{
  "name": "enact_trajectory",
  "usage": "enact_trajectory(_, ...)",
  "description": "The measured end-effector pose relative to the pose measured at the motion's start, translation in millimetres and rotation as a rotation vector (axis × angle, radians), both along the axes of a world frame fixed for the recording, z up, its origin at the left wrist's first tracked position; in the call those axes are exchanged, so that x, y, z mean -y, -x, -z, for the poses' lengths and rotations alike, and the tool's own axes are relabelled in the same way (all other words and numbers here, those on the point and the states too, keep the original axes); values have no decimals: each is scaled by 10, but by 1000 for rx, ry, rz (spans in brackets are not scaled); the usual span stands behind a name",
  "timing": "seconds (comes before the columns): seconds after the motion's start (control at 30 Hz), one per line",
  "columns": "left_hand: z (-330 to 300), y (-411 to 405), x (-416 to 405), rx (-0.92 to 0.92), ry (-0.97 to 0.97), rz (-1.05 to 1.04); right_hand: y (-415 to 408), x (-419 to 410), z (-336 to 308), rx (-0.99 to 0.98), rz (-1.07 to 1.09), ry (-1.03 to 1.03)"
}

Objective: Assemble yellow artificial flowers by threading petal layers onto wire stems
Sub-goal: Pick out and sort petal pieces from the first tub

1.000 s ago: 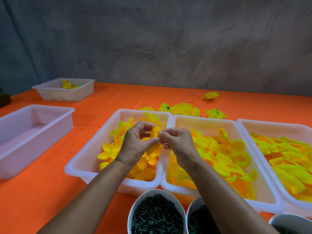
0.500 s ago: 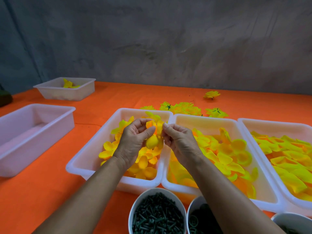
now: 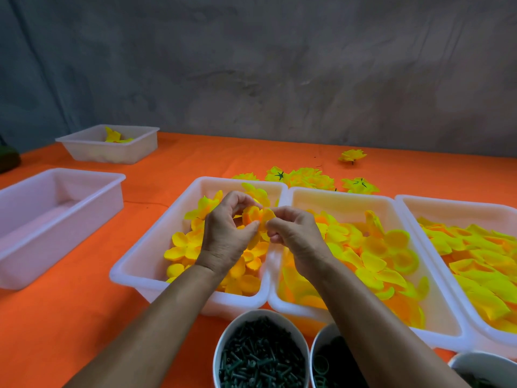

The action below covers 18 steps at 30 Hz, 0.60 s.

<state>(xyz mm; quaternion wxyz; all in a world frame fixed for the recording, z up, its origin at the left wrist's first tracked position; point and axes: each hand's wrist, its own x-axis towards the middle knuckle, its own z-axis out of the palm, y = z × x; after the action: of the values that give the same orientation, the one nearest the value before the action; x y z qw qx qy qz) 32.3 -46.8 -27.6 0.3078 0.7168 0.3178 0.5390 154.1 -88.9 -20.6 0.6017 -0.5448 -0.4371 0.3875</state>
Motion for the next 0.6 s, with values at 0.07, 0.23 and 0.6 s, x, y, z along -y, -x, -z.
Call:
enact_trajectory(0.07, 0, 4, -8, -2, -14, -31, 15, 6, -1, 43, -11, -36)
enact_trajectory(0.23, 3, 10, -48, 119, 47, -142, 41, -7, 29, 116, 96, -121)
enact_trajectory(0.6, 15, -15, -80, 120, 129, -50, 36, -11, 14, -105, 151, -102)
